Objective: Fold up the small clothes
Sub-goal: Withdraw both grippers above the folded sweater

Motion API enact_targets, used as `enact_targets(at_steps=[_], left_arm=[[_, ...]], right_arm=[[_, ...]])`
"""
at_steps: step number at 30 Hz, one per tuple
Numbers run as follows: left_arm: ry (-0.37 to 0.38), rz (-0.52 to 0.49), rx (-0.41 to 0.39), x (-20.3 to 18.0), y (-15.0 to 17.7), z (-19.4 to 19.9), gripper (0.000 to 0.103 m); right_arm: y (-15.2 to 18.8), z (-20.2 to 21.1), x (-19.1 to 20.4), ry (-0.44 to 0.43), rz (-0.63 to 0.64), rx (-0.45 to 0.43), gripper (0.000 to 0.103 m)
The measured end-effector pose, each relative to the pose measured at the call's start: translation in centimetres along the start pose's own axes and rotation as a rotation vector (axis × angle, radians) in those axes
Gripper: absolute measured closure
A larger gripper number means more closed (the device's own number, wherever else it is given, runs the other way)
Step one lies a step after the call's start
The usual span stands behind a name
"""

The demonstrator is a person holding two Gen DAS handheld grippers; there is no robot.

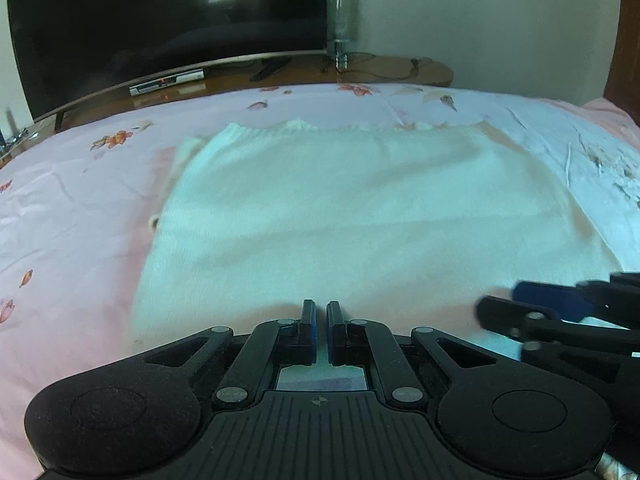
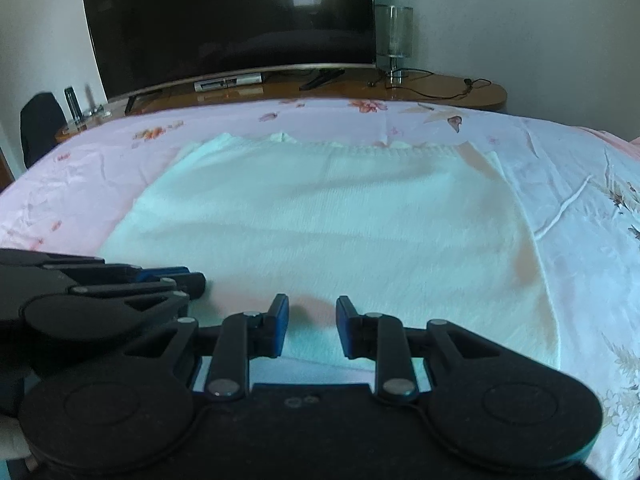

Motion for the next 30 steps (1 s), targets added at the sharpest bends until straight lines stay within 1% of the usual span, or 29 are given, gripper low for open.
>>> enact_targets(at_steps=[4, 10, 14, 24, 28, 30], left_arm=[[-0.006, -0.005, -0.003, 1.1, 0.2, 0.0, 0.098], [-0.027, 0.024, -0.004, 3.9, 0.4, 0.2, 0.098], [-0.035, 0.033, -0.003, 5.3, 0.5, 0.3, 0.098], [-0.055, 0.07, 0.005, 7.8, 1.0, 1.0, 0.098], [-0.05, 0.127, 0.023, 9.1, 1.2, 1.5, 0.098], [-0.045, 0.155, 0.037, 9.5, 1.2, 1.8, 0.098]], right_arm=[[0.9, -0.5, -2.0, 0.049, -0.015, 0.013, 0.077], [1.9, 0.5, -6.7, 0.126, -0.056, 0.008, 0.076], [2.4, 0.9, -8.8, 0.167, -0.069, 0.011, 0.076], [2.6, 1.1, -9.3, 0.197, -0.08, 0.013, 0.076], [2.4, 1.7, -9.3, 0.204, -0.095, 0.005, 0.076], [2.2, 2.5, -8.9, 0.188, -0.11, -0.012, 0.075]])
Point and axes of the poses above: each gripper's, at about its wrist camera, not at the fingertips, and z roughly against the way its jaws point, x to its left, y to its underside, the point moved 8 cm from there along -z, roughly the way its jaws point, and after that the axes turned 6 degrees about x, right-handed, at the moved point
